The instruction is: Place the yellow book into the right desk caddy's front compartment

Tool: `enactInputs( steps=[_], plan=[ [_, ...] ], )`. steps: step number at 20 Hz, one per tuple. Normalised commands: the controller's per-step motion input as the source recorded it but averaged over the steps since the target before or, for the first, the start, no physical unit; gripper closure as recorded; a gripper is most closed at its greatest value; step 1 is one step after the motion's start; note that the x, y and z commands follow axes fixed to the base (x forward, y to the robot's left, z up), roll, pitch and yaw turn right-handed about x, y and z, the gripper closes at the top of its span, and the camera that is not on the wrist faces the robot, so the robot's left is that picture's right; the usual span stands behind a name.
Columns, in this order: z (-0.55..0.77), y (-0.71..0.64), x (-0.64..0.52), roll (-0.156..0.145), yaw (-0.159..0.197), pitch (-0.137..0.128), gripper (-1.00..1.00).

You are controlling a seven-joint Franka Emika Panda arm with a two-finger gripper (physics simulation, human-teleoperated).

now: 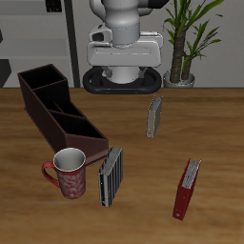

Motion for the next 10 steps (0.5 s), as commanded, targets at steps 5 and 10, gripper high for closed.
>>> enactInputs(
  steps=[5, 10],
  plan=[
    [0.07, 0.32, 0.15, -0.011, -0.017, -0.027, -1.00],
    [-0.03, 0.30, 0.02, -0.017, -0.013, -0.018, -1.00]
  ],
)
